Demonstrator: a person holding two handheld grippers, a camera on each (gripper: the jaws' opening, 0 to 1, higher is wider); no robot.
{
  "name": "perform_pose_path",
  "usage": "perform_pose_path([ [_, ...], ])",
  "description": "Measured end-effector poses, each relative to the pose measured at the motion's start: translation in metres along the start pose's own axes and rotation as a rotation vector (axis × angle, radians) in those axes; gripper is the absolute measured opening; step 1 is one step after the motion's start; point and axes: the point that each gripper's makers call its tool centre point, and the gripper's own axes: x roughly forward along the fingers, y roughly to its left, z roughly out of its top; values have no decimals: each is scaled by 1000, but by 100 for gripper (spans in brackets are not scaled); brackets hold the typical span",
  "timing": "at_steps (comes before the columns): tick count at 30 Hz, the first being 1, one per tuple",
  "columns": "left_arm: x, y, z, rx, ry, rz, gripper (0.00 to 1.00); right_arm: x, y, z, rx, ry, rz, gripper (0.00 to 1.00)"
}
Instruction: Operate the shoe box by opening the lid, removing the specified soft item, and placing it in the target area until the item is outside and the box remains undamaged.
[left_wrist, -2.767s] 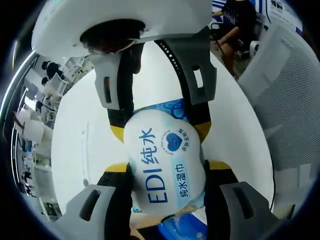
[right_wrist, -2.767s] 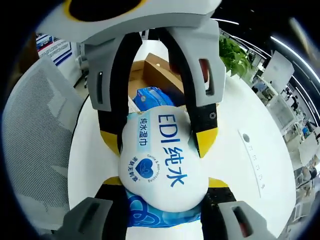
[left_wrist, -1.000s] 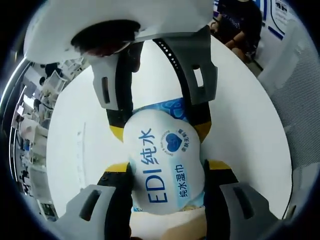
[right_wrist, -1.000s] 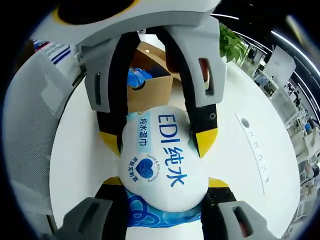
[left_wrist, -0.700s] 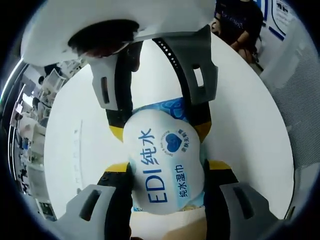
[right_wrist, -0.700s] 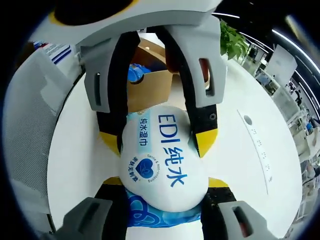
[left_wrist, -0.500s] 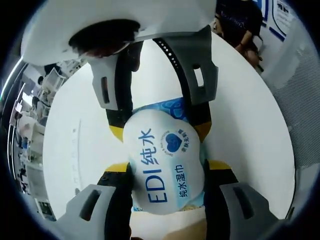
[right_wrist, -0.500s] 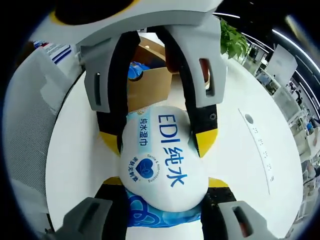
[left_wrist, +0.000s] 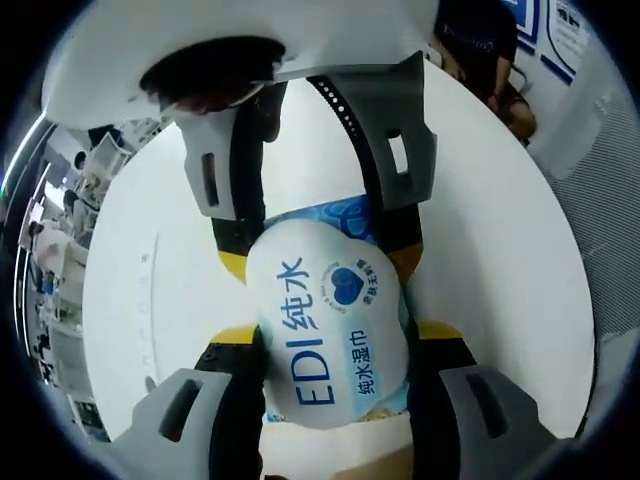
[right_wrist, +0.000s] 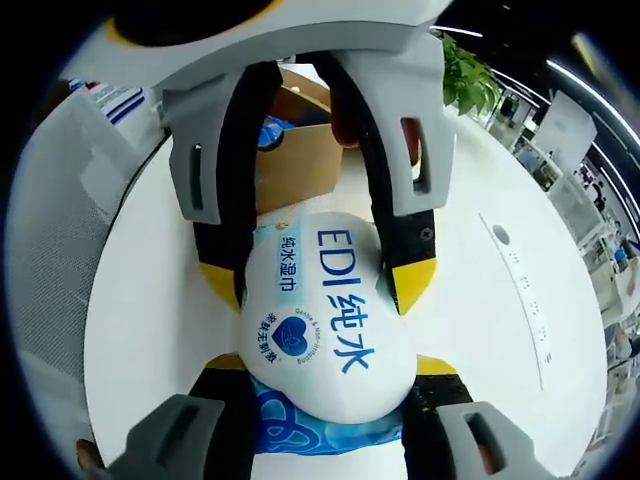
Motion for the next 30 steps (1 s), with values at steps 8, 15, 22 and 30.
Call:
perform_pose_path([
  [8, 5, -6, -5, -10, -14, -1, 55, 6, 6, -1, -16, 8, 1, 55],
  [15, 3, -3, -5, -8, -23, 7, 54, 4, 4, 0, -12, 4, -5, 55],
  [22, 1, -2, -4, 4, -25, 16, 53, 4, 2, -1, -2, -3, -13, 55],
  [30, -4, -2, -3, 5, -36, 28, 51, 1, 3, -2, 2, -1, -21, 54],
])
